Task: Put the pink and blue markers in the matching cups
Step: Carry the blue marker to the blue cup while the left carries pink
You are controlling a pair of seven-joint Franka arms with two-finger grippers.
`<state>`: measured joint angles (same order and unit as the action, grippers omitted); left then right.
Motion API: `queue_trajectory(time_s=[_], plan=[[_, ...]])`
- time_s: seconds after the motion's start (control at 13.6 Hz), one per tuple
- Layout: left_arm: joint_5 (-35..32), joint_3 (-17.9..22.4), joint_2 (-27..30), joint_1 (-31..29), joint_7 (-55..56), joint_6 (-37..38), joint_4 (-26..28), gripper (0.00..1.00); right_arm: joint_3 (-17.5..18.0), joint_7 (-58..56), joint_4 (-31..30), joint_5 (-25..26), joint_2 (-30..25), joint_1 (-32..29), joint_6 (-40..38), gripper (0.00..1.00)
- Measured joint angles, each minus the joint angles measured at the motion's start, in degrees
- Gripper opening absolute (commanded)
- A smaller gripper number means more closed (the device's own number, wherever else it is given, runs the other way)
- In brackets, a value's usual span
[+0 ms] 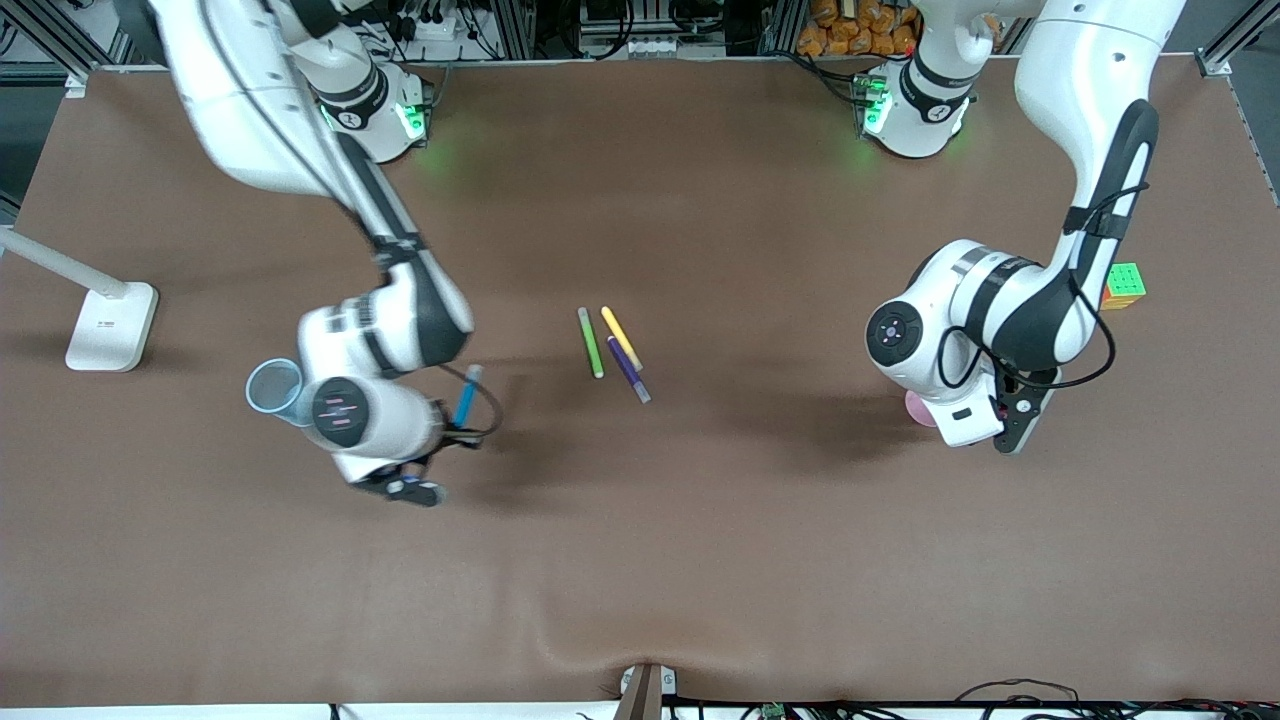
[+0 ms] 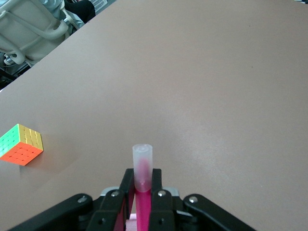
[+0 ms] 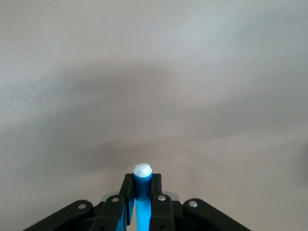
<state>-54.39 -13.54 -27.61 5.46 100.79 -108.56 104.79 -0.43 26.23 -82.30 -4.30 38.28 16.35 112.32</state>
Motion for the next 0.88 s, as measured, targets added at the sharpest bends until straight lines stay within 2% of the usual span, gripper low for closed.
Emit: queue_trajectory(time_s=[0.15,0.52,0.74,0.88], plan=[[-0.2,-0.1,0.0,0.3,0.6,0.0,0.4,0.15,-0.1,-6.5,0.1,0.0,-2.4,-4.4,-1.6,0.00],[-0.2,-0.4,0.0,0.8,0.7,0.2,0.4,0.40,-0.2,-25.8,0.1,0.2,-4.9,-13.0,0.3,0.00],[-0.2,-0.8,0.0,1.2,0.7,1.0,0.4,0.51,-0.2,-32.4,-0.2,0.8,-6.8,-15.4,2.4,0.00],[-0.2,-1.4,0.3,1.2,0.5,1.2,0.4,0.57,-0.2,-33.6,-2.6,0.9,-9.0,-16.1,4.4,0.00]])
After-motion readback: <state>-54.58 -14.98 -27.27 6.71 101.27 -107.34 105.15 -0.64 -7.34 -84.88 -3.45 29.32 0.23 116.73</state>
